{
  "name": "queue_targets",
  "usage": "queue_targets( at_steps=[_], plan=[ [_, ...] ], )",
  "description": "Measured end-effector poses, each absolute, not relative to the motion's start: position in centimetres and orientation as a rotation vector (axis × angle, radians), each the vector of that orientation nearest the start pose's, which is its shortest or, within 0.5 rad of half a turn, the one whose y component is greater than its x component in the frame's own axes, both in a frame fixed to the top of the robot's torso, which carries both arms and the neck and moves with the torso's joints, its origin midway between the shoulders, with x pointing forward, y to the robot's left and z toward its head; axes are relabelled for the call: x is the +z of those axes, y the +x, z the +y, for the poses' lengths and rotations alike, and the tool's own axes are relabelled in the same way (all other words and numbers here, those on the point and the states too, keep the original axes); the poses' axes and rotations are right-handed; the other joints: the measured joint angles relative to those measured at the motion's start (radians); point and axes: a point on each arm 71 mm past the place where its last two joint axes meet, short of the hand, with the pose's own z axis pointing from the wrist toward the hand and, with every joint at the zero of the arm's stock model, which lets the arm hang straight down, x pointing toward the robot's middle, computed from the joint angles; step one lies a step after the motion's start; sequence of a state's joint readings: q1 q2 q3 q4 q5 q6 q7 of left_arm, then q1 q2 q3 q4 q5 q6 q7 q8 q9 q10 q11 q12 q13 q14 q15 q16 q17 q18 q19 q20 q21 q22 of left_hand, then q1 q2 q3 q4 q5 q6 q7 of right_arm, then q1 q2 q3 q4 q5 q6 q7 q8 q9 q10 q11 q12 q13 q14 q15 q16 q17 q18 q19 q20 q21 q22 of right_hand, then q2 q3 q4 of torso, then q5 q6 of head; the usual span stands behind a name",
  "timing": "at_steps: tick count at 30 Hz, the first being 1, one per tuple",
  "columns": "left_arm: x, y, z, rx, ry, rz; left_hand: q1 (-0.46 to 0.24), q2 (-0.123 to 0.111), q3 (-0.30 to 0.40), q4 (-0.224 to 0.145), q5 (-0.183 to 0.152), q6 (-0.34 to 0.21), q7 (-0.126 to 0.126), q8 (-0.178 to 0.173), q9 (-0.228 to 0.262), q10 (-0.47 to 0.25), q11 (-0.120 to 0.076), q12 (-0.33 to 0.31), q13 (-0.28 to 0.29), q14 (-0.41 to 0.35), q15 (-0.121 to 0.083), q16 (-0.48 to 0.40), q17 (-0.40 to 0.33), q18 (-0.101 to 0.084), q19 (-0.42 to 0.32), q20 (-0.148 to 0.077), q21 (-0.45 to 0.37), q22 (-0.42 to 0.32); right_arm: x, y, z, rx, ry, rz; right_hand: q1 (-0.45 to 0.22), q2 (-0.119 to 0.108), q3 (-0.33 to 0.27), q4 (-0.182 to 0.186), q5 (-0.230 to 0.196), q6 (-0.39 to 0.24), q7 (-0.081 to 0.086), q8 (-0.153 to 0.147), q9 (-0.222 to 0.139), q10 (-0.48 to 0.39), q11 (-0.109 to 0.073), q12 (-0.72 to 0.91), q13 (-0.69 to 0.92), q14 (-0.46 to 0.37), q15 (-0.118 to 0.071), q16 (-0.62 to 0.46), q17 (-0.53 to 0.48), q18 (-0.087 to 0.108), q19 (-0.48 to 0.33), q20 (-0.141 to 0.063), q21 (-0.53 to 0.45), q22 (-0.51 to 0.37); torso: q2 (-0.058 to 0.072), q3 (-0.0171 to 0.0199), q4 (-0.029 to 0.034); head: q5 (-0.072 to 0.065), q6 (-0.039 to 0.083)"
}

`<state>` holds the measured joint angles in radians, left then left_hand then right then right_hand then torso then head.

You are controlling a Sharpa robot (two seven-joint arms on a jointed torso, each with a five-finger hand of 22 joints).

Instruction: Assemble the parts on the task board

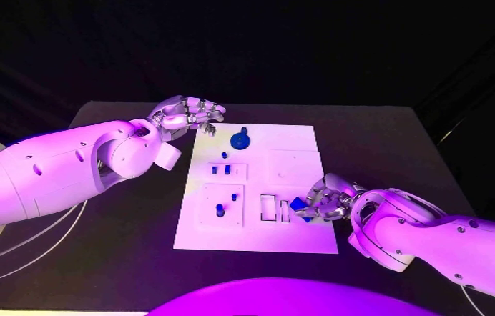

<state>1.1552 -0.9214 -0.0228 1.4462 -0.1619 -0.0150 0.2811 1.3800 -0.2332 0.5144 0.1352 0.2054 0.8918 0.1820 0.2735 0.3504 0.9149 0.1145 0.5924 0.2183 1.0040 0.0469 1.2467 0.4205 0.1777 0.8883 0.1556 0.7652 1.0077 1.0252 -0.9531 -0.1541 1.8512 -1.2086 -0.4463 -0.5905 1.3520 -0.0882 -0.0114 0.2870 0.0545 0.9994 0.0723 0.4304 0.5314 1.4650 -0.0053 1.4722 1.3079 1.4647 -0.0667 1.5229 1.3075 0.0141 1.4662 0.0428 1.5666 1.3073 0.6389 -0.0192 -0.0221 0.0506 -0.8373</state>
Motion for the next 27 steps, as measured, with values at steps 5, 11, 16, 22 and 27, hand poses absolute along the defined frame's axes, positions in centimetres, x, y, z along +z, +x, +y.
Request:
queue_targets(
  at_steps=[5, 11, 16, 22, 27],
  plan=[
    [-20.3, 48.7, 25.5, -1.554, -1.002, 1.675, 0.0, 0.0, 0.0, 0.0, 0.0, 0.0, 0.0, 0.0, 0.0, 0.0, 0.0, 0.0, 0.0, 0.0, 0.0, 0.0, 0.0, 0.0, 0.0, 0.0, 0.0, 0.0, -26.8, 36.9, -19.5, 0.507, 0.459, 2.081, -0.003, 0.014, 0.005, 0.002, 0.004, 0.004, 0.004, 0.0, 0.0, 0.004, -0.004, 0.0, 0.0, 0.004, -0.004, 0.004, 0.0, 0.0, 0.0, -0.007, 0.0, 0.0, 0.0, 0.0005, -0.0001, 0.0, 0.001],
    [-20.4, 48.7, 25.6, -1.55, -1.003, 1.674, 0.0, 0.0, 0.0, 0.0, 0.0, 0.0, 0.0, 0.0, 0.0, 0.0, 0.0, 0.0, 0.0, 0.0, 0.0, 0.0, 0.0, 0.0, 0.0, 0.0, 0.0, 0.0, -25.7, 37.1, -18.9, 0.555, 0.505, 2.076, -0.026, 0.036, 0.005, 0.002, 0.004, 0.004, 0.004, 0.0, 0.0, 0.0, -0.007, 0.0, 0.0, 0.0, -0.007, 0.007, 0.0, 0.0, 0.0, -0.007, 0.0, 0.0, 0.0, 0.0003, -0.0007, 0.001, 0.002],
    [-20.4, 48.7, 25.6, -1.55, -1.004, 1.675, 0.0, 0.0, 0.0, 0.0, 0.0, 0.0, 0.0, 0.0, 0.0, 0.0, 0.0, 0.0, 0.0, 0.0, 0.0, 0.0, 0.0, 0.0, 0.0, 0.0, 0.0, -0.001, -25.6, 36.9, -17.8, 0.597, 0.529, 2.103, -0.056, 0.043, 0.005, 0.002, 0.003, 0.007, 0.007, 0.001, -0.001, 0.0, -0.007, 0.0, 0.0, 0.0, -0.007, 0.008, 0.0, 0.0, 0.0, -0.007, 0.0, 0.001, 0.0, 0.0002, -0.0005, 0.001, 0.002],
    [-20.4, 48.7, 25.6, -1.551, -1.004, 1.677, 0.0, 0.0, 0.0, 0.0, 0.0, 0.0, 0.0, 0.0, 0.0, 0.0, 0.0, 0.0, 0.0, 0.0, 0.0, 0.0, 0.0, 0.0, 0.0, 0.0, 0.0, -0.001, -26.1, 36.7, -16.1, 0.635, 0.524, 2.154, -0.089, 0.048, 0.005, 0.003, 0.003, 0.009, 0.009, 0.004, -0.001, 0.0, -0.007, 0.0, 0.0, 0.002, -0.009, 0.008, 0.001, 0.0, 0.0, -0.007, 0.0, 0.001, 0.0, 0.0003, 0.0, 0.004, 0.003],
    [-20.4, 48.7, 25.6, -1.551, -1.004, 1.679, 0.0, 0.0, 0.0, 0.0, 0.0, 0.0, 0.0, 0.0, 0.0, 0.0, 0.0, 0.0, 0.0, 0.0, 0.0, 0.0, 0.001, 0.0, 0.0, 0.0, -0.003, -0.002, -26.6, 36.7, -14.9, 0.65, 0.508, 2.187, -0.126, 0.046, 0.0, 0.007, 0.003, 0.009, 0.009, 0.027, 0.003, 0.004, -0.011, -0.005, 0.0, 0.004, -0.011, 0.008, 0.001, 0.0, -0.001, -0.009, 0.0, 0.001, 0.001, 0.0003, 0.0006, 0.006, 0.002]
  ],
)
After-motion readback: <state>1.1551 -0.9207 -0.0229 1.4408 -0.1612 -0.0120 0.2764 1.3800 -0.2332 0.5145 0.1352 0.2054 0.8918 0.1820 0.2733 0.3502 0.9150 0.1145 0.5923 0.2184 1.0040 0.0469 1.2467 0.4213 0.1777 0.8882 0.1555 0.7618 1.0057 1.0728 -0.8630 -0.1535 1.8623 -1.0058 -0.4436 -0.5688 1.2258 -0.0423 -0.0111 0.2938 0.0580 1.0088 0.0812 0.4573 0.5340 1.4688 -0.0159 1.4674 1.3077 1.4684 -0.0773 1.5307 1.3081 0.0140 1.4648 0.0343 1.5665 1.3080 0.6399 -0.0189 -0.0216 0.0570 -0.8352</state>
